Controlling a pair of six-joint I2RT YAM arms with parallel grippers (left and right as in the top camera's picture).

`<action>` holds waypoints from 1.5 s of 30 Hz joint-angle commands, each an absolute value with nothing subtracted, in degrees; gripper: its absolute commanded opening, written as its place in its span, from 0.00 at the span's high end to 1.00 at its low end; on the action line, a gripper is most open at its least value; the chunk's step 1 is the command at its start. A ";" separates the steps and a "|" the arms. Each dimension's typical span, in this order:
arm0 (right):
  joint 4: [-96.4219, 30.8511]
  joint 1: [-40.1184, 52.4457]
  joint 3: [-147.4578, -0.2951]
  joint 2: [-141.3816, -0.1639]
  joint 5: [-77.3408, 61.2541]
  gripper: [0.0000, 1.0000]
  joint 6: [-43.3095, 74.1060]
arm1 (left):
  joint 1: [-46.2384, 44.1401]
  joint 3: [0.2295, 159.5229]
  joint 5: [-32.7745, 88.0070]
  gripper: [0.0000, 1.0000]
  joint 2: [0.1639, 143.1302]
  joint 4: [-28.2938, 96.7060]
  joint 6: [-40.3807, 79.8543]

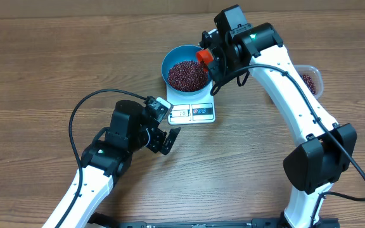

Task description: Scoop item into bowl and weigh 150g on scale

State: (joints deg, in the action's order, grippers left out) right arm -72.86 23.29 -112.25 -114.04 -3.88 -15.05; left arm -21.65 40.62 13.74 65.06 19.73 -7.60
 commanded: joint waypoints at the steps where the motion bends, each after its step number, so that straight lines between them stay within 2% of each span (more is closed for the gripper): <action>1: -72.47 24.21 -113.99 -111.90 -2.81 0.96 -15.40 | -21.39 41.82 14.41 0.00 65.25 19.68 -7.05; 21: -73.73 11.40 -113.99 -111.87 -37.21 0.96 -18.13 | -21.39 41.82 14.41 0.00 65.25 19.68 -7.05; 45: -74.17 9.82 -113.99 -111.72 -38.74 0.96 -18.11 | -21.39 41.82 14.41 0.00 65.25 19.68 -7.05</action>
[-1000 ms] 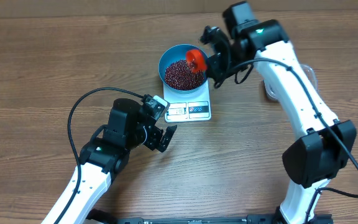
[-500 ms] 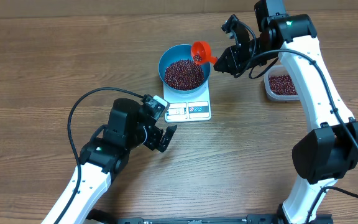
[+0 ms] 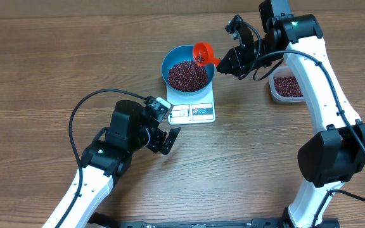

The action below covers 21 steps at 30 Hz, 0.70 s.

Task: Scoop item into bowl and weigh 150g on scale
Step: 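Carry the scoop right over the bean tub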

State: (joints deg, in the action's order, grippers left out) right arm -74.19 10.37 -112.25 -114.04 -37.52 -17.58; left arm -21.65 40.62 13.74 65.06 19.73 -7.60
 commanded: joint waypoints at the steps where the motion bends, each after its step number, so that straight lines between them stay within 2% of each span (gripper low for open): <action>1: -74.28 9.56 -113.99 -111.46 -39.13 0.96 -18.13 | -21.39 41.82 14.41 0.00 65.25 19.68 -7.05; 11: -80.23 1.28 -113.99 -107.61 -51.68 0.96 -23.81 | -21.39 41.82 14.41 0.01 65.25 19.68 -7.05; 21: -93.21 -16.75 -113.97 -106.83 -54.96 0.96 -33.21 | -21.39 41.82 14.41 0.00 65.25 19.68 -7.05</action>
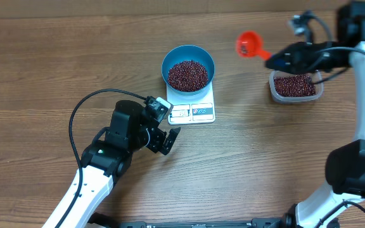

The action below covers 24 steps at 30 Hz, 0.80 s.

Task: Scoop item into bowl and weigh 150g on scale
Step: 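Carry the scoop right over the bean tub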

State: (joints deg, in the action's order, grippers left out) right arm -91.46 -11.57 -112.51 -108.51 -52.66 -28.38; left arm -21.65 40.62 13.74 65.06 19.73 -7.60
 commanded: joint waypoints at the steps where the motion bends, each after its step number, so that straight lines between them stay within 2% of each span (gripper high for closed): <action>1: -93.60 -18.50 -113.97 -106.83 -54.85 0.96 -33.34 | -21.39 41.82 14.41 0.00 65.25 19.68 -7.05; 8: -94.45 -26.15 -113.30 -106.83 -52.51 0.96 -33.08 | -21.39 41.82 14.41 0.00 65.25 19.68 -7.05; 17: -92.25 -26.65 -109.16 -106.83 -43.38 0.96 -29.43 | -21.39 41.82 14.41 0.00 65.25 19.68 -7.05; 24: -87.99 -26.57 -106.28 -106.83 -33.54 0.96 -18.96 | -21.39 41.82 14.41 0.01 65.25 19.68 -7.05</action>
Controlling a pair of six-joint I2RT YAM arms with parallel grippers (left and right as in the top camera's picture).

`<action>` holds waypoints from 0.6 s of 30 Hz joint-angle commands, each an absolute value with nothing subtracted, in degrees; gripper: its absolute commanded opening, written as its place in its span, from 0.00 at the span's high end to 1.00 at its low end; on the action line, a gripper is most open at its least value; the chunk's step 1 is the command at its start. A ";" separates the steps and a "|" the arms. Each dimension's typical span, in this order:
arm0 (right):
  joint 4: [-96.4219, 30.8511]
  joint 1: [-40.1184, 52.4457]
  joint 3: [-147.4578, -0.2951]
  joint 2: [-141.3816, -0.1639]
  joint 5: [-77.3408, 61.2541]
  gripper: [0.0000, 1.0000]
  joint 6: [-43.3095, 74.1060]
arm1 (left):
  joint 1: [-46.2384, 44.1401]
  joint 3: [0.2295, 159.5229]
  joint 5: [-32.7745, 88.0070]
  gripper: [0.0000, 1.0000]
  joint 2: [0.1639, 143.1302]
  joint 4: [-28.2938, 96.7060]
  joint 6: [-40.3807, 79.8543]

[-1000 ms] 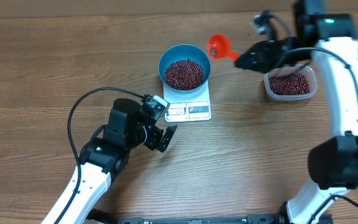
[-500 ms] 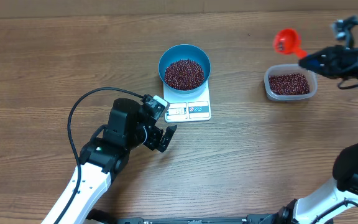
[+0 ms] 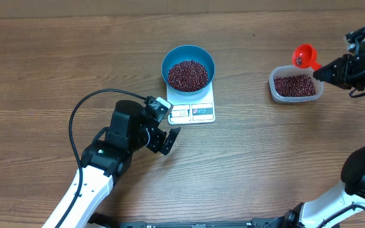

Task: Scoop item into bowl and weigh 150g on scale
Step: 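Carry the scoop right over the bean tub, then tip the scoop to empty the remaining beans into the tub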

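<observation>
A blue bowl (image 3: 188, 66) full of dark red beans stands on the white scale (image 3: 192, 109) at the table's middle back. A clear tub (image 3: 295, 85) of the same beans sits to the right. My right gripper (image 3: 325, 71) is shut on the handle of an orange scoop (image 3: 305, 56), whose cup hangs over the tub's far right corner with a few beans in it. My left gripper (image 3: 168, 141) hangs open just left of and below the scale, holding nothing.
The wooden table (image 3: 56, 69) carries only the scale, bowl and tub. A black cable (image 3: 81, 111) loops from the left arm over the table. The right arm reaches in from the right edge.
My right gripper has carried the scoop rightward, from left of the tub to over its far right corner. The left arm has not moved.
The scoop was held tipped over the bowl's right rim. It then sat at the rim with the arm drawn back to the right, later hung between bowl and tub, and now is over the tub. The left gripper stayed open by the scale throughout.
</observation>
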State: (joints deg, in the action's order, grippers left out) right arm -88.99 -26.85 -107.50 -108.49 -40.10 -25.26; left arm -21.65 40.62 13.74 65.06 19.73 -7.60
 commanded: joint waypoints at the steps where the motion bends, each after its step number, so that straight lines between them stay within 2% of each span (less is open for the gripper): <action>1: -87.57 -26.39 -106.08 -106.83 -31.90 0.96 -17.43 | -21.39 41.82 14.44 0.00 65.25 19.68 -7.05; 9: -87.00 -18.35 -106.08 -106.83 -6.87 0.96 -4.05 | -21.39 41.82 14.41 0.00 65.25 19.68 -7.07; 18: -89.86 -6.72 -106.08 -106.83 14.06 0.96 7.35 | -21.39 41.82 14.41 0.01 65.25 19.66 -7.05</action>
